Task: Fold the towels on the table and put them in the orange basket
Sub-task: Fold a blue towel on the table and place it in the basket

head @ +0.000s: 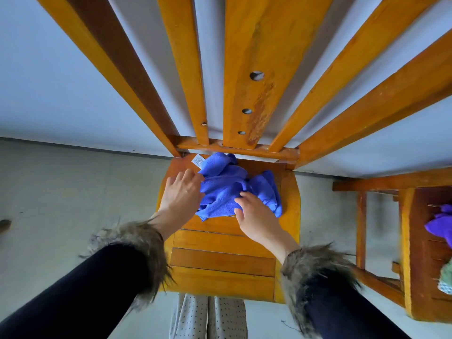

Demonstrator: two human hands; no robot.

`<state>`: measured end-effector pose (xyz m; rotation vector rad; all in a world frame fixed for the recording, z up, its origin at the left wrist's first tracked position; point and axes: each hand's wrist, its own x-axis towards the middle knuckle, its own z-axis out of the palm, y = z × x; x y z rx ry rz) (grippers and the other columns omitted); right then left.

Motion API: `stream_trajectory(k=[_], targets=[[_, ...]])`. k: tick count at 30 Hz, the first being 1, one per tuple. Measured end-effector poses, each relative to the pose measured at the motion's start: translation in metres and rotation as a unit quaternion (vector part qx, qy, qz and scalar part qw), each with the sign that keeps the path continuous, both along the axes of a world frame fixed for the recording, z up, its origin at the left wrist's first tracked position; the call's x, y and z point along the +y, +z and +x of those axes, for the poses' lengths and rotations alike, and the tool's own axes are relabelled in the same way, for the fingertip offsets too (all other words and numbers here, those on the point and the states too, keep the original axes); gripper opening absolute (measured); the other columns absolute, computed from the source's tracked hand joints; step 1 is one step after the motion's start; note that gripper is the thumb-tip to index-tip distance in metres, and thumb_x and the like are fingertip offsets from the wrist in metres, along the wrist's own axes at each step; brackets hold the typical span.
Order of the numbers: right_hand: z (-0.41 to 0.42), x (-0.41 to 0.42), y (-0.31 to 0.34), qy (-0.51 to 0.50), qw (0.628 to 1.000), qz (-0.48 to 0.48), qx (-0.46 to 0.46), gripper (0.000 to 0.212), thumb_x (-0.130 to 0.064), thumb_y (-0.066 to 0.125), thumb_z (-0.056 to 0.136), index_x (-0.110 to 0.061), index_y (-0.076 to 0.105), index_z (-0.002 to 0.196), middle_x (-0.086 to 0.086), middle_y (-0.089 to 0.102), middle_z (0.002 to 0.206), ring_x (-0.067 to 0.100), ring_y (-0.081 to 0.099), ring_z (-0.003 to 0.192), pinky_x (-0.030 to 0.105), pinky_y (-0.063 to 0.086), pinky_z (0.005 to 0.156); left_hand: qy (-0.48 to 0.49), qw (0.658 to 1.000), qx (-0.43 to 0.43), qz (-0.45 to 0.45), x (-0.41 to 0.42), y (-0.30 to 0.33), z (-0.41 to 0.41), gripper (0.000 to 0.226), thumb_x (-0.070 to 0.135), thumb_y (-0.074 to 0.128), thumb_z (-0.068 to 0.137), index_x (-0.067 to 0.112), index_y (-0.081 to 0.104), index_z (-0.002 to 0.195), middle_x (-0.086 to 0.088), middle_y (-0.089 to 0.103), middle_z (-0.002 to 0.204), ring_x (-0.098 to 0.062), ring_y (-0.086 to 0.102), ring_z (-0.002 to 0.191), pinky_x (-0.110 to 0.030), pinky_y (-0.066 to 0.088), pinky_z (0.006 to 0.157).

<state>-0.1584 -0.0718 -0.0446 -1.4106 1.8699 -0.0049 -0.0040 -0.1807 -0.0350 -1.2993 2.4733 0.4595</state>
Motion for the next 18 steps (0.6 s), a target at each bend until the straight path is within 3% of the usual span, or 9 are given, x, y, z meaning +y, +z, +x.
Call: stream_trajectory(k=[2,5,8,10,12,15,16,18], targets=[[0.000,-0.004,0.004,0.003,1.000,0.011,-0.003,0.040,-0.026,0.036,0.100,-0.010,0.042,0.136,0.004,0.036,0.147,0.017,0.030,0.136,0.030,0.029,0.106,0.030,0.999,-0.028,0.016,-0.002,-0.001,0.005,0.045,0.033,0.051,0.093,0.017,0.040,0.135,-0.007,0.044,0.127,-0.026,0.045,0.116,-0.037,0.036,0.093],[0.000,-0.006,0.010,-0.009,0.999,0.031,-0.008,0.035,-0.026,0.038,0.099,-0.009,0.049,0.127,0.006,0.045,0.137,0.021,0.042,0.126,0.034,0.037,0.100,0.047,0.999,0.010,0.024,-0.003,-0.003,0.009,0.029,0.022,0.048,0.095,0.017,0.055,0.123,-0.006,0.055,0.115,-0.026,0.051,0.109,-0.037,0.031,0.090],[-0.001,-0.008,0.017,-0.067,0.997,-0.022,0.018,0.025,-0.025,0.045,0.096,-0.009,0.050,0.115,0.006,0.052,0.120,0.026,0.053,0.106,0.038,0.045,0.082,0.014,0.990,0.137,0.008,0.004,0.003,0.011,0.022,0.016,0.050,0.087,0.009,0.070,0.093,-0.009,0.066,0.086,-0.035,0.061,0.078,-0.042,0.041,0.080],[-0.002,-0.010,0.023,-0.104,0.989,-0.094,0.034,0.032,-0.025,0.054,0.092,-0.012,0.047,0.120,0.006,0.049,0.121,0.026,0.051,0.108,0.039,0.046,0.082,-0.034,0.980,0.198,0.004,0.010,0.013,0.013,0.027,0.021,0.045,0.083,0.010,0.070,0.082,-0.006,0.067,0.076,-0.032,0.061,0.062,-0.039,0.048,0.070],[-0.003,-0.016,0.031,-0.078,0.986,-0.142,0.036,0.042,-0.026,0.061,0.087,-0.015,0.049,0.126,0.007,0.049,0.125,0.027,0.047,0.112,0.044,0.045,0.086,-0.085,0.971,0.225,0.003,0.013,0.026,0.013,0.030,0.025,0.043,0.085,0.012,0.069,0.080,-0.002,0.066,0.073,-0.026,0.060,0.059,-0.032,0.044,0.068],[0.000,-0.025,0.049,-0.013,0.984,-0.180,-0.007,0.018,-0.021,0.061,0.081,-0.010,0.067,0.094,0.009,0.065,0.101,0.032,0.058,0.094,0.048,0.048,0.076,-0.112,0.960,0.258,-0.018,0.013,0.054,0.011,0.030,0.025,0.043,0.088,0.013,0.069,0.081,0.001,0.065,0.071,-0.023,0.057,0.059,-0.025,0.035,0.069],[0.001,-0.027,0.059,-0.007,0.986,-0.168,-0.022,0.015,-0.019,0.060,0.082,-0.007,0.068,0.086,0.011,0.067,0.091,0.033,0.060,0.087,0.047,0.048,0.074,-0.111,0.958,0.265,-0.021,0.013,0.065,0.010,0.030,0.025,0.043,0.088,0.013,0.069,0.081,0.001,0.065,0.070,-0.023,0.056,0.059,-0.025,0.035,0.068],[-0.001,-0.029,0.081,-0.027,0.989,-0.136,-0.046,0.018,-0.020,0.059,0.087,-0.005,0.066,0.092,0.013,0.069,0.091,0.032,0.062,0.089,0.038,0.046,0.073,-0.093,0.955,0.282,-0.004,0.011,0.088,0.009,0.029,0.025,0.043,0.087,0.012,0.068,0.081,-0.001,0.065,0.072,-0.025,0.056,0.059,-0.026,0.038,0.064]])
